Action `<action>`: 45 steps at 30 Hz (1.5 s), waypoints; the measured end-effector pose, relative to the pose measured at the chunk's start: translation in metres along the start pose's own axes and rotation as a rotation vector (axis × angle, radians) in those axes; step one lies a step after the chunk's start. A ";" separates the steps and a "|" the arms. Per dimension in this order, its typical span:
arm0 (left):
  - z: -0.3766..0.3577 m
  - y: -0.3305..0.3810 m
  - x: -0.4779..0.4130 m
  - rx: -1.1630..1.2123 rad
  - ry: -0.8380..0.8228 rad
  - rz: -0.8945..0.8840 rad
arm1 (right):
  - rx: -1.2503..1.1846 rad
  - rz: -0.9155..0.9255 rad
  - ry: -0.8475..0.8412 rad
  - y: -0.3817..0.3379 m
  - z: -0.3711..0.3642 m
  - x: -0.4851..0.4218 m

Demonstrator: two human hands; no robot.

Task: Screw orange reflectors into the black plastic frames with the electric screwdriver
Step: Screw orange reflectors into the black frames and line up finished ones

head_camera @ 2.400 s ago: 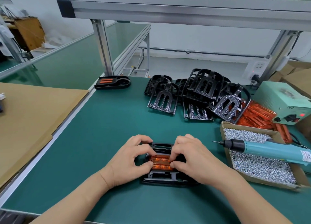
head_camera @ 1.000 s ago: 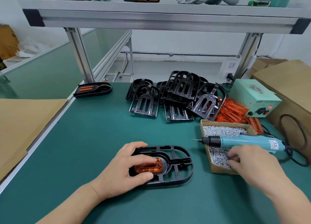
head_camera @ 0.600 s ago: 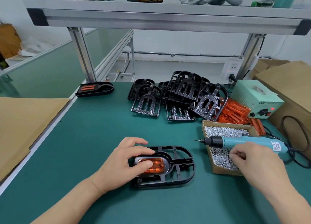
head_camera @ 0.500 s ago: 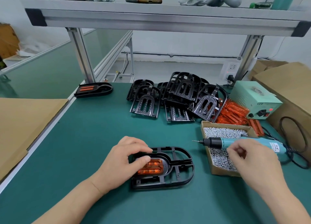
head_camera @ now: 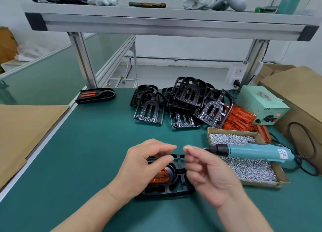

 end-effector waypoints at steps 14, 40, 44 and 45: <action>0.010 -0.011 0.001 0.098 0.155 0.080 | 0.044 0.008 0.067 0.017 -0.014 0.001; 0.012 -0.044 0.013 0.408 0.094 0.443 | -0.331 0.516 0.669 -0.068 0.105 0.003; 0.010 -0.043 0.011 0.418 0.099 0.452 | -0.142 0.678 0.613 -0.073 0.084 0.005; 0.009 -0.042 0.011 0.420 0.100 0.454 | -0.129 0.723 0.609 -0.076 0.077 0.004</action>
Point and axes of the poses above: each hand's wrist, its own x-axis away from the middle knuckle, its own z-axis out of the back of the hand, y = z × x, the point moved 4 cm from there along -x, towards the middle knuckle, and after that the axes turned 6 degrees about -y, right-handed, at the moved point
